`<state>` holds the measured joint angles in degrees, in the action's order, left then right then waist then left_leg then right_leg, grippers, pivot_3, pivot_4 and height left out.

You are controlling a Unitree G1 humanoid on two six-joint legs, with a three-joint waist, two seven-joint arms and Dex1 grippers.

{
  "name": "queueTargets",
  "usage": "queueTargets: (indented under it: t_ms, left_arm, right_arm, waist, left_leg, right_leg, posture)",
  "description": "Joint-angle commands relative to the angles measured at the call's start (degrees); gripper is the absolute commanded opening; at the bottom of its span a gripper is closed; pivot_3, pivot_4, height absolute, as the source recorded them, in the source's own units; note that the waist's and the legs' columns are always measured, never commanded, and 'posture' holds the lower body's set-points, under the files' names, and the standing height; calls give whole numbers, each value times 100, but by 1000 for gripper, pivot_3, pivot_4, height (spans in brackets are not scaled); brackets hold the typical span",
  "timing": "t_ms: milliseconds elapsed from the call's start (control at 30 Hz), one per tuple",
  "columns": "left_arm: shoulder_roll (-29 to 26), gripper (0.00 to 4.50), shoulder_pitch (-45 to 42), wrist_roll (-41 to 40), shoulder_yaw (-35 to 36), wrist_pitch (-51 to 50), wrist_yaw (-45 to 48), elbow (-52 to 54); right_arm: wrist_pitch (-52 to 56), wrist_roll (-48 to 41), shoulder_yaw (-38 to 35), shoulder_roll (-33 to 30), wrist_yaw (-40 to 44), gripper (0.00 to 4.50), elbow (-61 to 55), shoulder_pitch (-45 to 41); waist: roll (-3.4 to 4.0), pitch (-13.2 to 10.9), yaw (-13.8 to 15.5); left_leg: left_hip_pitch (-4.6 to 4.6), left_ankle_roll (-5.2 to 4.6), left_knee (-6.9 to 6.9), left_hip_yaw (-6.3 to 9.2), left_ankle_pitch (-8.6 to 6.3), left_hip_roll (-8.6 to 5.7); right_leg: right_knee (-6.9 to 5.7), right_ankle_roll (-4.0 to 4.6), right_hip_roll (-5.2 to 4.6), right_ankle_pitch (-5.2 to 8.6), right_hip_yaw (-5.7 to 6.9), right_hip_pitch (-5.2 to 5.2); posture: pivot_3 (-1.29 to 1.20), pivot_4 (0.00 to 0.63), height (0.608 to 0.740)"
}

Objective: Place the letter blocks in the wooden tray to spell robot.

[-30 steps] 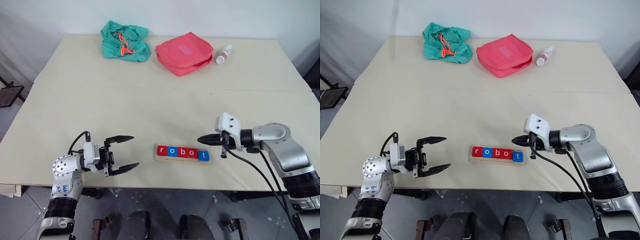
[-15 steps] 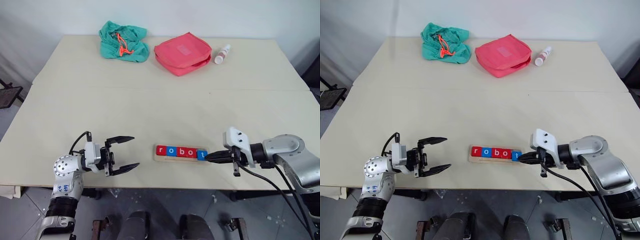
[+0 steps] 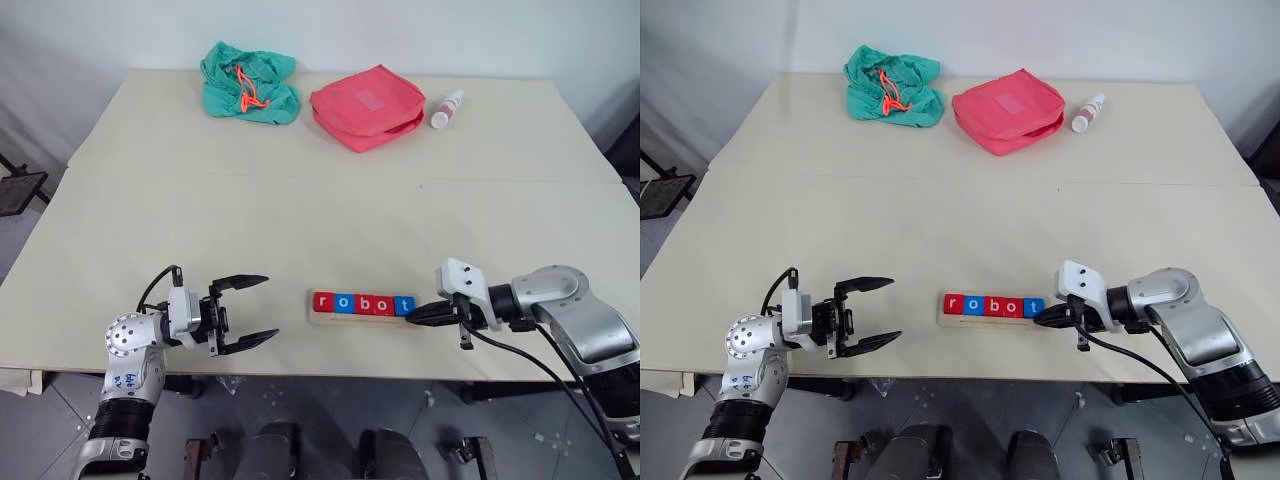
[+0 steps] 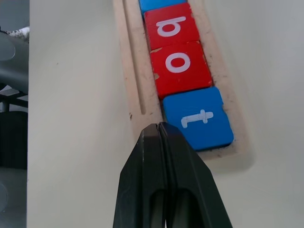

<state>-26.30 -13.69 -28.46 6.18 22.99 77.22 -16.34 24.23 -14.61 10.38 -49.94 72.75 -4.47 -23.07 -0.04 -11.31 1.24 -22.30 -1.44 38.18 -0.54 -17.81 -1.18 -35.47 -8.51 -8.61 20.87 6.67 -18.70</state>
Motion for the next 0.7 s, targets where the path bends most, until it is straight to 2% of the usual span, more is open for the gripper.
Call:
queueTargets:
  t_ms: [33,267,467,600,700]
  left_arm:
    - [-46,4500,44,-38,52,16,-36,165]
    - [-78,4500,32,-44,48,-85,-57,153]
    - [-328,4500,106,-74,210,-572,-342,330]
    - [-433,4500,21,83,388,-494,-680,118]
    - [-413,4500,-66,-62,605,-563,-877,51]
  right_arm:
    - [1,-9,-50,38,-57,31,-106,-28]
    - [105,-645,-705,-28,-25,31,-555,307]
    - [-840,-933,-1490,-51,310,31,-35,659]
    - [-1666,-1107,-1843,-17,939,931,984,684]
    - [-2486,-1265,-2122,125,1433,1963,1930,531]
  waist:
    - [0,0,0]
    - [0,0,11]
    - [0,0,10]
    - [0,0,14]
    - [-1,-1,10]
  left_leg:
    - [0,0,0,0,0,0]
    - [-2,0,-1,2,0,-1]
    - [0,0,-2,3,0,-1]
    - [1,0,-2,1,0,0]
    - [2,-1,-1,3,0,-2]
  right_leg:
    - [0,0,0,0,0,0]
    - [0,0,-1,0,1,0]
    - [2,0,0,0,2,3]
    - [2,0,0,0,2,4]
    - [6,0,-1,0,4,10]
  posture:
    - [0,150,740]
    - [0,150,740]
    - [0,150,740]
    - [0,150,740]
    - [0,150,740]
